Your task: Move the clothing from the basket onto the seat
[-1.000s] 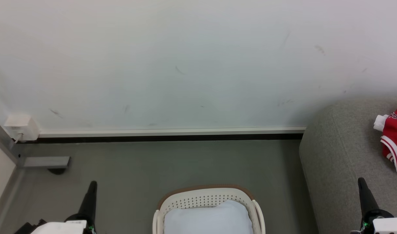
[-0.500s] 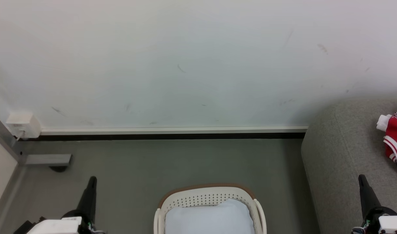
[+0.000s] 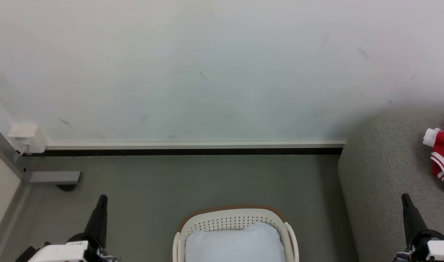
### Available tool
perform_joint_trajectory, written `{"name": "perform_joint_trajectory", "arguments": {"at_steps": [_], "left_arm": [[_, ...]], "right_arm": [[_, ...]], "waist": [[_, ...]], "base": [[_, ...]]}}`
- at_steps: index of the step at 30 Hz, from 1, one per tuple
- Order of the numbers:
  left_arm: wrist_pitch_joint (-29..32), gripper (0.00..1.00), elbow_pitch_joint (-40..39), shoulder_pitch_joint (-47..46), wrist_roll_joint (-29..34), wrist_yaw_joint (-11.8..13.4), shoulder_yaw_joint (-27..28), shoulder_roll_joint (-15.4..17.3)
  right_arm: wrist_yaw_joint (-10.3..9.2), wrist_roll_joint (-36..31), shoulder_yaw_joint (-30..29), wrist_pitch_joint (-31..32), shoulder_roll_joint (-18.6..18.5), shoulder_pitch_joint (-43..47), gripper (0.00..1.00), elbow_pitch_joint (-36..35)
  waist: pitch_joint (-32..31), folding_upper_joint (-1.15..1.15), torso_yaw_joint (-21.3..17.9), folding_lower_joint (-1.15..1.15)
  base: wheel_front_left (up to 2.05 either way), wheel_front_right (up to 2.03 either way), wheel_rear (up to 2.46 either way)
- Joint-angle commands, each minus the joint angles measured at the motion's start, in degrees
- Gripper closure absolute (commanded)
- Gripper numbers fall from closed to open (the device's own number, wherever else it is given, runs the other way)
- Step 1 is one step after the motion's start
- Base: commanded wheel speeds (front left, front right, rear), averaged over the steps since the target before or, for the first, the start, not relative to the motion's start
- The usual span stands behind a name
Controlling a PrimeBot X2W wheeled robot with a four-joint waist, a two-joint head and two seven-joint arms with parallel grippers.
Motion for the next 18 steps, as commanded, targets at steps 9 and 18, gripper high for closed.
{"name": "perform_joint_trajectory", "arguments": {"at_steps": [9, 18], "left_arm": [[0.3, 1.0, -0.2, -0.6, -0.7, -0.2, 0.1, 0.1], [0.3, 1.0, -0.2, -0.6, -0.8, -0.2, 0.1, 0.1]], "right_arm": [[-0.12, 0.1, -0.2, 0.2, -0.4, -0.7, 1.0, -0.3], [-0.12, 0.1, -0.2, 0.2, -0.4, -0.7, 1.0, -0.3]], "waist": [[0.0, 0.0, 0.0, 0.0], [0.0, 0.0, 0.0, 0.0]], "base": [[0.0, 0.0, 0.0], [0.0, 0.0, 0.0]]}}
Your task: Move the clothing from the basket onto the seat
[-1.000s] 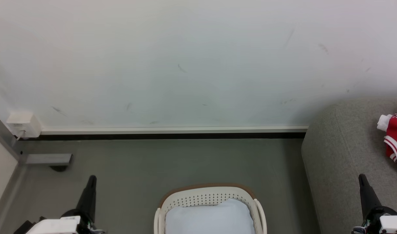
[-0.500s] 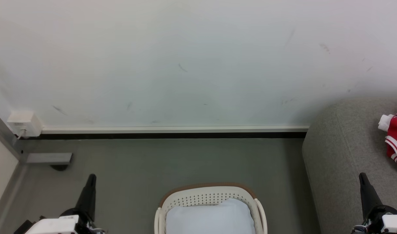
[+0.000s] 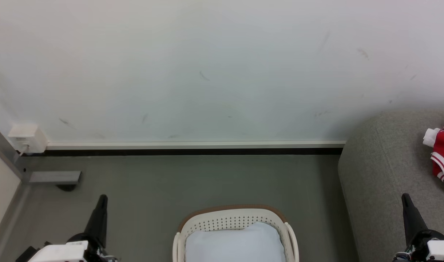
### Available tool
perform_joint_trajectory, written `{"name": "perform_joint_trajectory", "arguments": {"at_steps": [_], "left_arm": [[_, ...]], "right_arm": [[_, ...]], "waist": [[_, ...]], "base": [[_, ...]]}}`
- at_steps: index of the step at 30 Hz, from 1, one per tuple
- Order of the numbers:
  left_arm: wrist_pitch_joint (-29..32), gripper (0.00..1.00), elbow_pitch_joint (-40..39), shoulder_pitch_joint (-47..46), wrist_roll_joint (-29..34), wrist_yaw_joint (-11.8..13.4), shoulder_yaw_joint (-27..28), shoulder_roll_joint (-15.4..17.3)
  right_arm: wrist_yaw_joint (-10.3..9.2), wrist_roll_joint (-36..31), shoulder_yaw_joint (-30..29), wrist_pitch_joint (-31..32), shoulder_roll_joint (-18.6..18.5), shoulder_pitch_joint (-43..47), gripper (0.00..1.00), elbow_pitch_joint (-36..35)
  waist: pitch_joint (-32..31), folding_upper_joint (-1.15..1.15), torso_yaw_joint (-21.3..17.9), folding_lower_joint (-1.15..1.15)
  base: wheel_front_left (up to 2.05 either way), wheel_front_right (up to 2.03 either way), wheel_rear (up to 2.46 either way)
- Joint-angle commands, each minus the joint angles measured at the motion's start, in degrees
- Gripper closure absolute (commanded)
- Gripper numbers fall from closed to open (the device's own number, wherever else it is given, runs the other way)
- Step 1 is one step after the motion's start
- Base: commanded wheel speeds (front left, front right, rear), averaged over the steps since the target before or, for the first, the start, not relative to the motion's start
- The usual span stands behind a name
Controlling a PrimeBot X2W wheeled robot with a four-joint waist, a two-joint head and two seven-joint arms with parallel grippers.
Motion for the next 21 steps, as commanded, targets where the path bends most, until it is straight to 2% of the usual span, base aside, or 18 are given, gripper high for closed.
{"name": "perform_joint_trajectory", "arguments": {"at_steps": [1, 21], "left_arm": [[0.3, 1.0, -0.2, -0.6, -0.8, -0.2, 0.1, 0.1], [0.3, 1.0, -0.2, -0.6, -0.8, -0.2, 0.1, 0.1]], "right_arm": [[-0.12, 0.1, -0.2, 0.2, -0.4, -0.7, 1.0, -0.3], [-0.12, 0.1, -0.2, 0.2, -0.4, -0.7, 1.0, -0.3]], "waist": [[0.0, 0.0, 0.0, 0.0], [0.0, 0.0, 0.0, 0.0]], "base": [[0.0, 0.0, 0.0], [0.0, 0.0, 0.0]]}}
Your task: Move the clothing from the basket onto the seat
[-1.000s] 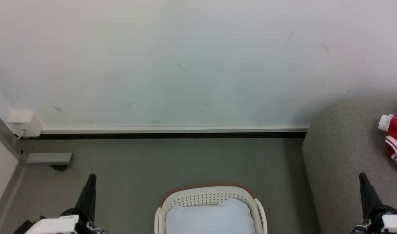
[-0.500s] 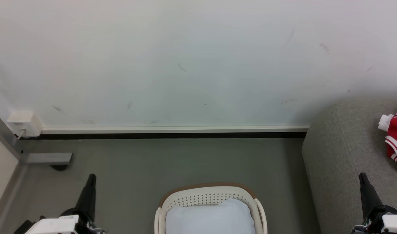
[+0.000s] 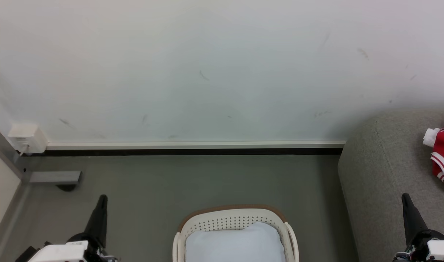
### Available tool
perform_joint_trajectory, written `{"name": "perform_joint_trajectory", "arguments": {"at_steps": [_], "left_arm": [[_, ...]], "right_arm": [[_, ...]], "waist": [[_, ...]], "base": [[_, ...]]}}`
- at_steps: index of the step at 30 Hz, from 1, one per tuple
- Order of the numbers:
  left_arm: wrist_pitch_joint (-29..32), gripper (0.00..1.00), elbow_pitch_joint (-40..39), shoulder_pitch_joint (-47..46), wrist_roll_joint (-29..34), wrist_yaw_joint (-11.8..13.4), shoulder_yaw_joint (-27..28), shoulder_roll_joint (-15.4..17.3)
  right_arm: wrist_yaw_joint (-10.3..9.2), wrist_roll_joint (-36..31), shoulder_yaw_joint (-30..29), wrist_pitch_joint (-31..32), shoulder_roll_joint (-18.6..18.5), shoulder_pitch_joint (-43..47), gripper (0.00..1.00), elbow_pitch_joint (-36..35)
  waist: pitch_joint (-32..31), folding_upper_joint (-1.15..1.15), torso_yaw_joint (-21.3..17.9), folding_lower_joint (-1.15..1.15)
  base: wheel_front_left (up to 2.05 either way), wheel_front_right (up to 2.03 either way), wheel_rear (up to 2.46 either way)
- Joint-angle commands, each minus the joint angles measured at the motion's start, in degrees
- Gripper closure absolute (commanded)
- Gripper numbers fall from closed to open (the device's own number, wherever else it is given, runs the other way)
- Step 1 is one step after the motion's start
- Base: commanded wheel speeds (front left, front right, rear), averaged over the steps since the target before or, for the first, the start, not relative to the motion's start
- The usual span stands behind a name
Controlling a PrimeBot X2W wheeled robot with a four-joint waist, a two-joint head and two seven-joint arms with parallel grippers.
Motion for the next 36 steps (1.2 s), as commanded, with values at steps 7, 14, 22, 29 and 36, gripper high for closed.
{"name": "perform_joint_trajectory", "arguments": {"at_steps": [7, 14, 22, 29, 36], "left_arm": [[0.3, 1.0, -0.2, -0.5, -0.8, -0.2, 0.1, 0.1], [0.3, 1.0, -0.2, -0.5, -0.8, -0.2, 0.1, 0.1], [0.2, 1.0, -0.2, -0.5, -0.8, -0.2, 0.1, 0.1], [0.2, 1.0, -0.2, -0.5, -0.8, -0.2, 0.1, 0.1], [0.2, 1.0, -0.2, -0.5, -0.8, -0.2, 0.1, 0.1]], "right_arm": [[-0.12, 0.1, -0.2, 0.2, -0.4, -0.7, 1.0, -0.3], [-0.12, 0.1, -0.2, 0.2, -0.4, -0.7, 1.0, -0.3], [-0.12, 0.1, -0.2, 0.2, -0.4, -0.7, 1.0, -0.3], [-0.12, 0.1, -0.2, 0.2, -0.4, -0.7, 1.0, -0.3], [-0.12, 0.1, -0.2, 0.2, -0.4, -0.7, 1.0, -0.3]], "waist": [[0.0, 0.0, 0.0, 0.0], [0.0, 0.0, 0.0, 0.0], [0.0, 0.0, 0.0, 0.0], [0.0, 0.0, 0.0, 0.0], [0.0, 0.0, 0.0, 0.0]], "base": [[0.0, 0.0, 0.0], [0.0, 0.0, 0.0], [0.0, 0.0, 0.0], [0.0, 0.0, 0.0], [0.0, 0.0, 0.0]]}}
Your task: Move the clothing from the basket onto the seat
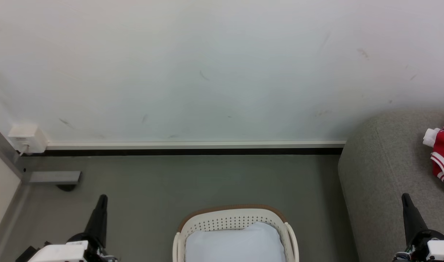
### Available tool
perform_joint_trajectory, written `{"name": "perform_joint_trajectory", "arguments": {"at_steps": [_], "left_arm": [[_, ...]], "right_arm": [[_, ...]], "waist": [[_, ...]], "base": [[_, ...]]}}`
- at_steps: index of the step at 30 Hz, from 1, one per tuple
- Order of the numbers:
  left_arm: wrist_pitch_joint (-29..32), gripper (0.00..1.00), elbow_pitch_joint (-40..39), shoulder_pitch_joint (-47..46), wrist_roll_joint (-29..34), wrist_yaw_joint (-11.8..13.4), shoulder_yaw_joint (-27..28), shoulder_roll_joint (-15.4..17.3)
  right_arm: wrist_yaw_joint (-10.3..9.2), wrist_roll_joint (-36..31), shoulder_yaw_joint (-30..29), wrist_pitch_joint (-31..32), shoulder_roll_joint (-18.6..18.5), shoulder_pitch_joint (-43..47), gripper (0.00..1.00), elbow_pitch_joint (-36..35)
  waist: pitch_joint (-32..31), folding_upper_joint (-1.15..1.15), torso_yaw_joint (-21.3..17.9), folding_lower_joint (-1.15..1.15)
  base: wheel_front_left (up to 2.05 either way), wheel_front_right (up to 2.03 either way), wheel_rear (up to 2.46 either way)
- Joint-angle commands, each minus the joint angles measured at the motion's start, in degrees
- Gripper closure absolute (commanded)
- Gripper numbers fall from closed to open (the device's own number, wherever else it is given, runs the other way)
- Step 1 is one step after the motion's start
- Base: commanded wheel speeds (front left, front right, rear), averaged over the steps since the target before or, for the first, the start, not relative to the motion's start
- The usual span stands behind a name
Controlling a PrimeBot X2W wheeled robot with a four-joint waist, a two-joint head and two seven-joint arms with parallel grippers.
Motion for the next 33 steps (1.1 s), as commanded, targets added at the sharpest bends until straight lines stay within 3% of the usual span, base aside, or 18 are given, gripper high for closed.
{"name": "perform_joint_trajectory", "arguments": {"at_steps": [1, 33], "left_arm": [[0.2, 1.0, -0.2, -0.5, -0.8, -0.2, 0.1, 0.1], [0.2, 1.0, -0.2, -0.5, -0.8, -0.2, 0.1, 0.1]], "right_arm": [[-0.12, 0.1, -0.2, 0.2, -0.4, -0.7, 1.0, -0.3], [-0.12, 0.1, -0.2, 0.2, -0.4, -0.7, 1.0, -0.3]], "waist": [[0.0, 0.0, 0.0, 0.0], [0.0, 0.0, 0.0, 0.0]], "base": [[0.0, 0.0, 0.0], [0.0, 0.0, 0.0]]}}
